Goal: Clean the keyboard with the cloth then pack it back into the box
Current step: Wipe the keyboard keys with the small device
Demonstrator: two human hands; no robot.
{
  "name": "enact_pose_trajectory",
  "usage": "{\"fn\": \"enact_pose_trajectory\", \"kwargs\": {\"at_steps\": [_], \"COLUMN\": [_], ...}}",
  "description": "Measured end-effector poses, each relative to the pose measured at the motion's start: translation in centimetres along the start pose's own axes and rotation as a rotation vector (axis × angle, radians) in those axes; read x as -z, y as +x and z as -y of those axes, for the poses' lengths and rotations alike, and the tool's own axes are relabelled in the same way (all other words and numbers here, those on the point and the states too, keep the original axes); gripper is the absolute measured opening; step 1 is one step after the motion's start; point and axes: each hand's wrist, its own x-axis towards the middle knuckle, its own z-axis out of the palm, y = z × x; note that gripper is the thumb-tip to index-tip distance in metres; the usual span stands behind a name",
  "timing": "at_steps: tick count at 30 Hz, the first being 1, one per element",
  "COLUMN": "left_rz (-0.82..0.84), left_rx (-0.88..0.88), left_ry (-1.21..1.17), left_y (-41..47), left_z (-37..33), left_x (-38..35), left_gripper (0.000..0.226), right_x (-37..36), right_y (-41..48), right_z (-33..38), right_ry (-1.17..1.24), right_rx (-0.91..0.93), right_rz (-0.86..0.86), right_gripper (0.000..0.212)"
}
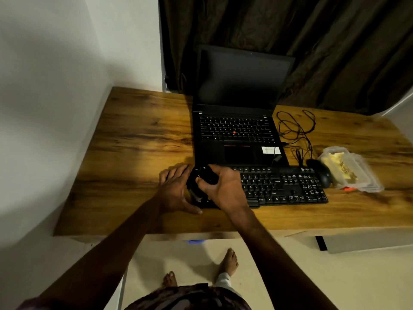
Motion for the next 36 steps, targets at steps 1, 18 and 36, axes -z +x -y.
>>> {"fn": "enact_pose_trajectory", "kwargs": {"at_steps": [1,18,36], "left_rz": [0.002,-0.034,-0.036], "left_rx": [0.009,0.002,0.006], "left_ry": [-0.005,0.006,0.014], "left_y": [0.0,0.0,-0.3], "left_z": [-0.1,-0.1,-0.7], "left_x": [0.0,-0.1,0.2], "left_gripper": [0.150,0.151,0.147], "right_x": [-0.1,3.6,5.7], "right_y": [0.3,-3.9,-5.0], "right_z": [-0.1,-3.6,-4.8], "right_ry": [-0.019,-0.169,-0.112], "right_rx": [0.010,-0.177,-0.132], "right_rz": [-0.024,-0.179,-0.185], "right_gripper": [0.016,0.037,0.024]}}
